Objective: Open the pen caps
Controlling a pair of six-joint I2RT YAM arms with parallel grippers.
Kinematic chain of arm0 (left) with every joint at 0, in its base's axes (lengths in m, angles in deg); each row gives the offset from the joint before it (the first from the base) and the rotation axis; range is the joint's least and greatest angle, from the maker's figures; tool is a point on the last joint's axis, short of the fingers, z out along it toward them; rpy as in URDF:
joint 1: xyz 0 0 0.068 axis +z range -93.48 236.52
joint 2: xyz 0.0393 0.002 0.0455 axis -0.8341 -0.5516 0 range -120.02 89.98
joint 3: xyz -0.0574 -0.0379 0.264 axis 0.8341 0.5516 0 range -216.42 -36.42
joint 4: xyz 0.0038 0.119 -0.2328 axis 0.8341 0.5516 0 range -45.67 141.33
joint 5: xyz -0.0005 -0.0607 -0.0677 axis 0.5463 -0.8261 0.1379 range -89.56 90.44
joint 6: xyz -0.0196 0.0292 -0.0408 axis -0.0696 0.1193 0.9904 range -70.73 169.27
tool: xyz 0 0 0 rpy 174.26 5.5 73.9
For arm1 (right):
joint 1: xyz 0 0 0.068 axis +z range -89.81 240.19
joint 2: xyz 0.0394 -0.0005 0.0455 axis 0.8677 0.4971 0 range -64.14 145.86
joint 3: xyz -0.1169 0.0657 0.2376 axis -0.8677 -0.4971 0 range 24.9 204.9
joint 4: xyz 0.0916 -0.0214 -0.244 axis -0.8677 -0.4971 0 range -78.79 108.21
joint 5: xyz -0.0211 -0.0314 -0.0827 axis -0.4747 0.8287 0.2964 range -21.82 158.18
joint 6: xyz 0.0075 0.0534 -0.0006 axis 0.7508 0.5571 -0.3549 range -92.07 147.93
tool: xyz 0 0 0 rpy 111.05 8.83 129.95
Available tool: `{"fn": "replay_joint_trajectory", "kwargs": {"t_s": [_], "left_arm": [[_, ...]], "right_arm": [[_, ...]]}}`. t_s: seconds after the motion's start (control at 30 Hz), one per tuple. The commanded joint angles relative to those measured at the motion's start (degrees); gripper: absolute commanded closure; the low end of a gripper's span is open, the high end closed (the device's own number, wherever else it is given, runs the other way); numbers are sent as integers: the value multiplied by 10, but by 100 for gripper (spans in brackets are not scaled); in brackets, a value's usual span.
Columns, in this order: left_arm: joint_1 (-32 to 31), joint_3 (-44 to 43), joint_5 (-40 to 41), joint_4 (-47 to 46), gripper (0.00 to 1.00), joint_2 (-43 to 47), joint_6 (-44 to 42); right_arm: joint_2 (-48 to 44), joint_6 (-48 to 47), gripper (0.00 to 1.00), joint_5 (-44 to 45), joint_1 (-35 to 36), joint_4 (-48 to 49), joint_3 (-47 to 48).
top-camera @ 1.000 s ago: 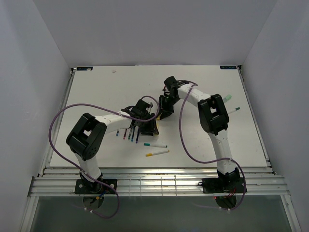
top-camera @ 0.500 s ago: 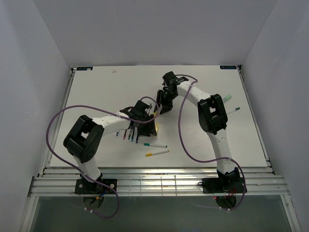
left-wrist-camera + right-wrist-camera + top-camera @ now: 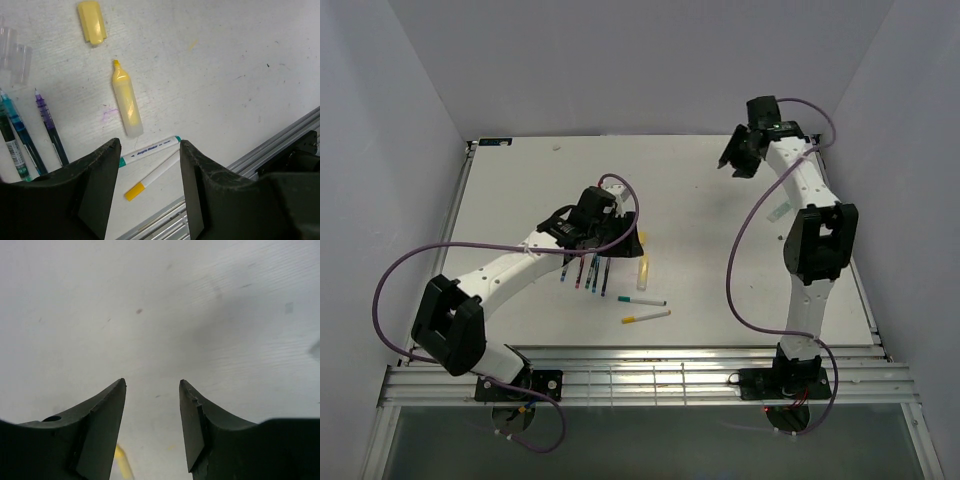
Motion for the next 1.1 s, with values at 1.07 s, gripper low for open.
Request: {"fn": "replay_joint_trajectory", "kwargs": {"t_s": [1.07], "left_arm": [[3,49,-4,-41,36,52,4]], "right_arm": [[194,4,34,218,-207,-46,83]]}}
